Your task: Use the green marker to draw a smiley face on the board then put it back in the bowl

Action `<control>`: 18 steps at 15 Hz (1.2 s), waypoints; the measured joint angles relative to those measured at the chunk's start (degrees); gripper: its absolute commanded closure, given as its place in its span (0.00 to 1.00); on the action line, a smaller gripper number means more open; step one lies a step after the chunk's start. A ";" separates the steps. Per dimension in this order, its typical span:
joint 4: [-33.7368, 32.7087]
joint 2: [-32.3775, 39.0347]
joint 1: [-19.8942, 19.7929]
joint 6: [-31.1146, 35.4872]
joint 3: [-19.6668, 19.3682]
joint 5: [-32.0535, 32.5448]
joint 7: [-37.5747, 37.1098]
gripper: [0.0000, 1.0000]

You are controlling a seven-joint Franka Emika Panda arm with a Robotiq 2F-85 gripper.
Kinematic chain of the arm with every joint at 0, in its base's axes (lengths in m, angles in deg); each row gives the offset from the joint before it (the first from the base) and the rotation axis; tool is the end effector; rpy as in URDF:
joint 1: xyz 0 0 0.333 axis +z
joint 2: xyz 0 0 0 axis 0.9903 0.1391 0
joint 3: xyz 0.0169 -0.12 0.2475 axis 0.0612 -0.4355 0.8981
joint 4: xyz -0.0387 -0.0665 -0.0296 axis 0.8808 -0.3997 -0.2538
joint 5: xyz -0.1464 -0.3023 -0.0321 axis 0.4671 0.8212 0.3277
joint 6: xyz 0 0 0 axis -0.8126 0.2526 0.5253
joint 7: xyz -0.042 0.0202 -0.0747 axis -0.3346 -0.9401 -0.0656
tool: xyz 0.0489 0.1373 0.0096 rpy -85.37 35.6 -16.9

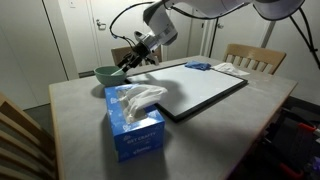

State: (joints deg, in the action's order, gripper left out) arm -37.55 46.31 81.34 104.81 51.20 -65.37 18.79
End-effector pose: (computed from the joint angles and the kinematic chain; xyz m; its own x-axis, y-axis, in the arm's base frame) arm 0.7010 0.1634 0.1340 0.1025 0.5762 0.8109 0.9899 -0.1393 -0.0261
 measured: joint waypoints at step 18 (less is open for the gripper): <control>-0.04 -0.24 1.31 -0.79 -1.89 3.76 -0.32 0.95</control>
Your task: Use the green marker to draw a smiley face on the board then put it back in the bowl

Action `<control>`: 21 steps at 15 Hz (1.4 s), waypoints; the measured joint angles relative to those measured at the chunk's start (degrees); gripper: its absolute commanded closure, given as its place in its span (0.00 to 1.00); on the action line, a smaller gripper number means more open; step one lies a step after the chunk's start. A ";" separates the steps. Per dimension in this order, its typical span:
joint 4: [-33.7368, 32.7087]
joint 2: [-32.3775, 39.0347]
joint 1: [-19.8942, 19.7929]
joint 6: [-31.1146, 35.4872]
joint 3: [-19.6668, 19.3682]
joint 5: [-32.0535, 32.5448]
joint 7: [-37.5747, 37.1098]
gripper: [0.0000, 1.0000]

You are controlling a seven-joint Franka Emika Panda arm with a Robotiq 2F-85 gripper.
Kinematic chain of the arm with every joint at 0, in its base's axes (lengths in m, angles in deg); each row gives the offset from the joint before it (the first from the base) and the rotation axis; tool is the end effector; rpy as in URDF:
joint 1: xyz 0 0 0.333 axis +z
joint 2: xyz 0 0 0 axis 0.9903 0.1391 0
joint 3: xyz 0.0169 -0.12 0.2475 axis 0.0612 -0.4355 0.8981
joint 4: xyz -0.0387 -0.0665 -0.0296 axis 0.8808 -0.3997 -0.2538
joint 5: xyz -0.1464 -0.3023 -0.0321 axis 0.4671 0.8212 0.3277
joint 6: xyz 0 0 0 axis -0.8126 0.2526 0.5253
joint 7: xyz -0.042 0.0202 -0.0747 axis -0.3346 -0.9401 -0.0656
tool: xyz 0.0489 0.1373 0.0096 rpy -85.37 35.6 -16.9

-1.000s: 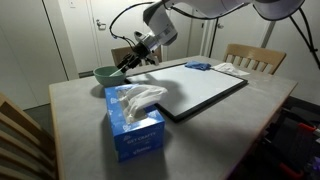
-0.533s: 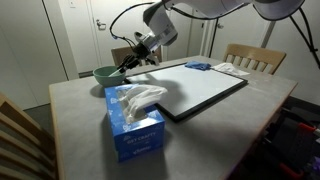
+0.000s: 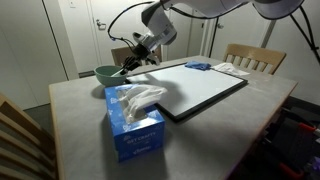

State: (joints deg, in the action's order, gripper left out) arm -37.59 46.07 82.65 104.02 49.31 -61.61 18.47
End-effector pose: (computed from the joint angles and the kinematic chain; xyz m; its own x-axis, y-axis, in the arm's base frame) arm 0.6965 0.1647 0.1280 0.0652 0.6445 0.7619 0.9961 -0.0876 -0.0111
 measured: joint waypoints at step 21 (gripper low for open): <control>-0.58 -12.34 10.29 -3.03 -11.19 19.77 -19.24 0.95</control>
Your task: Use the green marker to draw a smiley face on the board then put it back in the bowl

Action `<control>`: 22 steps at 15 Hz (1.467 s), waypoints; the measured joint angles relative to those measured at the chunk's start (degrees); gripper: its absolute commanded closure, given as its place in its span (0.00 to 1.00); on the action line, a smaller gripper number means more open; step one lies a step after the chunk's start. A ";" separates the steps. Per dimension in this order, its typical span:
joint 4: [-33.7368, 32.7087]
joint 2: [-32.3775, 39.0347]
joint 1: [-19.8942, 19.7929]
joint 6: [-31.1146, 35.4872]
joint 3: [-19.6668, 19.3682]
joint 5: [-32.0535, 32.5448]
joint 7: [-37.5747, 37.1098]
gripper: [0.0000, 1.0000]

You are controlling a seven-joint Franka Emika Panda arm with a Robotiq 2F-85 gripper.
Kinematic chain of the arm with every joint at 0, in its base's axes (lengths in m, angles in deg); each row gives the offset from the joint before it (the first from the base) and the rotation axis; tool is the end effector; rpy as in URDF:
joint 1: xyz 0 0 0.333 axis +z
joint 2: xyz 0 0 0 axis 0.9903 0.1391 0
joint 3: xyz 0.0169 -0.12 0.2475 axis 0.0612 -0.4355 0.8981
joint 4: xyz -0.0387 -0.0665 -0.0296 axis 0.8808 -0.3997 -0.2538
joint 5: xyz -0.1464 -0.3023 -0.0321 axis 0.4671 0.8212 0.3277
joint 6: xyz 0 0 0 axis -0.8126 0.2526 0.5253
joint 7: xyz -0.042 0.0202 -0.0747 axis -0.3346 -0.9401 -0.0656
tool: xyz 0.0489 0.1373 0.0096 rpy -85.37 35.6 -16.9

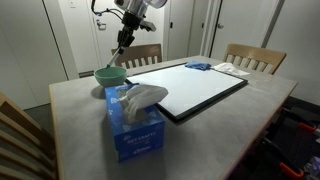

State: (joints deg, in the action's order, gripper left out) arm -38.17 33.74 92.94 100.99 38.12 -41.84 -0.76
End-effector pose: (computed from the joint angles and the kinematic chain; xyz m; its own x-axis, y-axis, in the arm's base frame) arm 0.7040 0.1932 0.2470 0.0203 0.9048 0.4254 0.9945 -0.0621 0.0847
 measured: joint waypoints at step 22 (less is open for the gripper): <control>17.24 -14.95 1.30 -13.85 -10.35 19.22 -30.82 0.95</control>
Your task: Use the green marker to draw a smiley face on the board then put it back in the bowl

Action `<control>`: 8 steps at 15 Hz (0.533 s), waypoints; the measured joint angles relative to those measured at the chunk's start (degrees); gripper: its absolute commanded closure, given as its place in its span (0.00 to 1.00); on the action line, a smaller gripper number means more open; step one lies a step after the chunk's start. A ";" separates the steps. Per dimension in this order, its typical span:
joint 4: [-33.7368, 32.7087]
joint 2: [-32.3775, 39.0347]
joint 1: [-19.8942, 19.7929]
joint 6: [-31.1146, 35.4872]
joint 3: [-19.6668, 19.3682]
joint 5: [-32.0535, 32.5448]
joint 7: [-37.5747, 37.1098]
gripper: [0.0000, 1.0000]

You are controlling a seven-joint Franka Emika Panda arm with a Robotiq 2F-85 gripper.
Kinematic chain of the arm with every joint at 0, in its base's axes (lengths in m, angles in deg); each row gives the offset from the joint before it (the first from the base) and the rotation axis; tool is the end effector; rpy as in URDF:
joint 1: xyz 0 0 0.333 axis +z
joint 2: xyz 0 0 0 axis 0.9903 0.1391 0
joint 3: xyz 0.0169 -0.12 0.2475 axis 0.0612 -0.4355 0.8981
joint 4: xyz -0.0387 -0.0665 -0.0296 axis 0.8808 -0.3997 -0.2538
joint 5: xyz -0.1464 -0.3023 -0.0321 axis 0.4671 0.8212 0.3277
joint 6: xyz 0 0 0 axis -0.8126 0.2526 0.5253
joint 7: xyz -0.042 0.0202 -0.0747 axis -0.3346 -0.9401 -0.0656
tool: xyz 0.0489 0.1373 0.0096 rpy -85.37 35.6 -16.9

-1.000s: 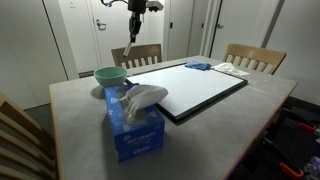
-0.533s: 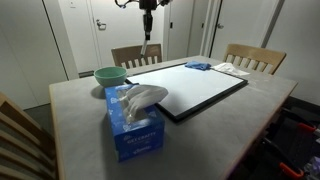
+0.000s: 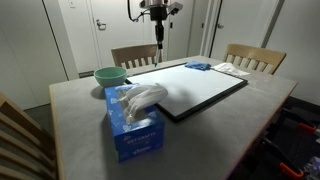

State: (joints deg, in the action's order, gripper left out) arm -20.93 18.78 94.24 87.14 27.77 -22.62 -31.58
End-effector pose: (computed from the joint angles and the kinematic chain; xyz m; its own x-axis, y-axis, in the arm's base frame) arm 0.6530 0.0828 0.2718 0.5001 0.8623 -0.0795 0.8594 -0.5055 -0.0769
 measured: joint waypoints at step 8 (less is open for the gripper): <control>10.81 -3.72 -6.71 16.23 7.51 8.41 -1.77 0.79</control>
State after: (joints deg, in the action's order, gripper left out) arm -10.12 15.06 87.53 103.37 35.28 -14.21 -33.35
